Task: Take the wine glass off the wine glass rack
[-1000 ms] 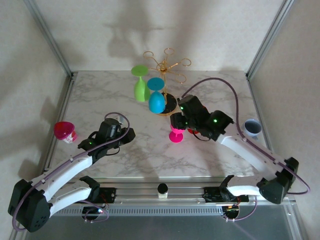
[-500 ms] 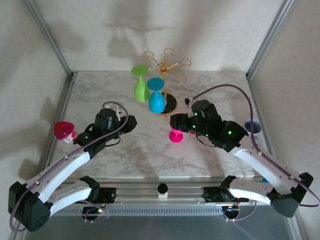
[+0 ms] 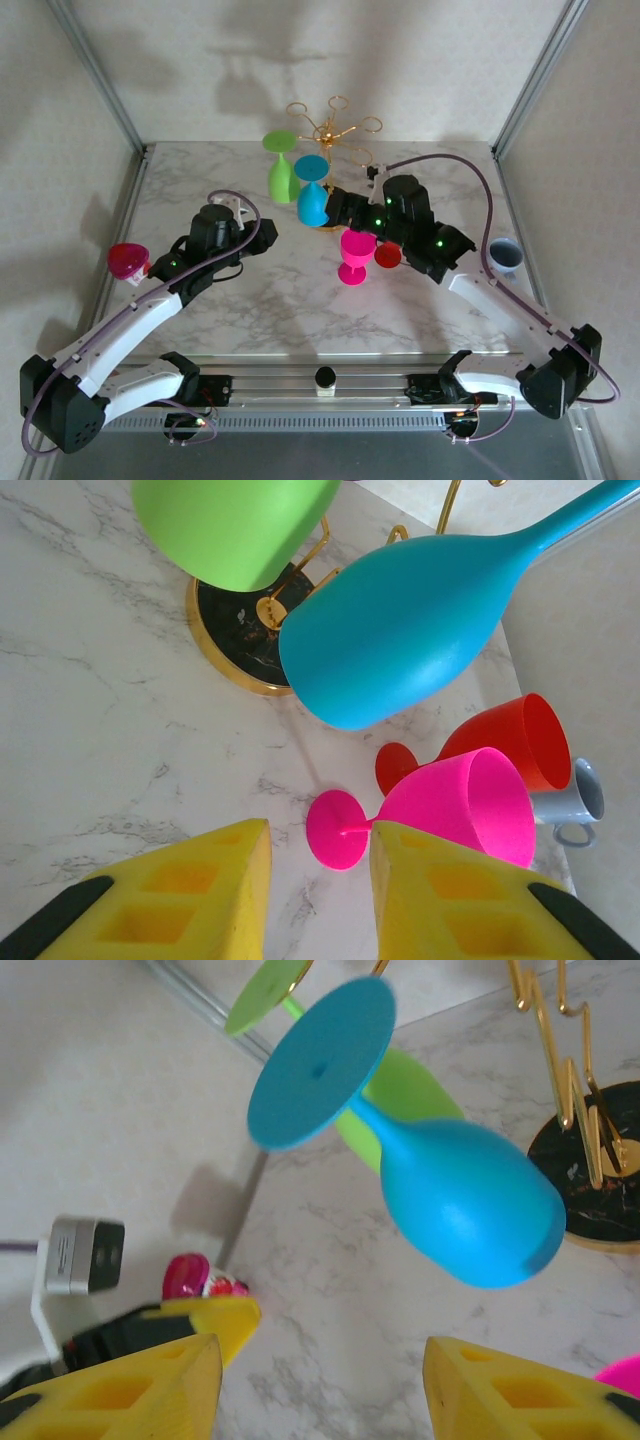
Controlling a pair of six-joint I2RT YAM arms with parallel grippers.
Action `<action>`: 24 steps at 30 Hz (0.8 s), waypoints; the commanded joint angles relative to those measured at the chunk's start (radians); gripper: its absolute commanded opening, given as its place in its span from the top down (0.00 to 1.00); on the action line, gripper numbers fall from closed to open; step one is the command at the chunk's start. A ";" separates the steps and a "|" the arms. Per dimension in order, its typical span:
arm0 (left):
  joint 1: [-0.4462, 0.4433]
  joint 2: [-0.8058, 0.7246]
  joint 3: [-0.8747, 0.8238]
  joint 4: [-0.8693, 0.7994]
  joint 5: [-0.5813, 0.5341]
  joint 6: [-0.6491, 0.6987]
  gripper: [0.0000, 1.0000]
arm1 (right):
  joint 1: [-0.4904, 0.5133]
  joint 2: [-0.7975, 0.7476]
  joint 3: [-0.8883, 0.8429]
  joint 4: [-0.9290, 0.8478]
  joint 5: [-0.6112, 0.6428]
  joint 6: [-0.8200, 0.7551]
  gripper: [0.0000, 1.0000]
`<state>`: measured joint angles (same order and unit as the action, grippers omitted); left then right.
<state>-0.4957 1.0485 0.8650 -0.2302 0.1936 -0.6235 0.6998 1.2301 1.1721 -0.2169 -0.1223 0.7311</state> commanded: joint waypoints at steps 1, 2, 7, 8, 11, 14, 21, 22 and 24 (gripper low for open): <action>0.008 0.002 0.022 0.011 -0.001 0.022 0.67 | -0.041 0.037 0.046 0.111 -0.070 0.066 0.46; 0.008 0.002 0.022 0.012 -0.003 0.024 0.67 | -0.049 0.048 0.054 0.118 -0.076 0.071 0.46; 0.008 0.004 0.019 0.014 -0.008 0.027 0.67 | -0.074 0.096 0.090 0.147 -0.093 0.087 0.48; 0.008 0.006 0.017 0.014 -0.009 0.028 0.67 | -0.077 0.104 0.096 0.152 -0.095 0.090 0.48; 0.008 0.012 0.014 0.017 -0.011 0.028 0.67 | -0.091 0.128 0.109 0.179 -0.113 0.107 0.49; 0.008 0.018 0.015 0.021 -0.011 0.029 0.67 | -0.104 0.155 0.125 0.189 -0.128 0.123 0.50; 0.009 0.028 0.025 0.018 -0.022 0.038 0.67 | -0.122 0.213 0.151 0.220 -0.175 0.154 0.52; 0.009 0.029 0.025 0.021 -0.020 0.036 0.67 | -0.124 0.221 0.156 0.223 -0.182 0.156 0.53; 0.009 0.031 0.025 0.022 -0.021 0.036 0.67 | -0.125 0.232 0.166 0.223 -0.188 0.159 0.54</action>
<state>-0.4953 1.0725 0.8650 -0.2283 0.1890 -0.6044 0.5823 1.4445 1.2949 -0.0357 -0.2729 0.8696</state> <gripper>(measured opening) 0.326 0.467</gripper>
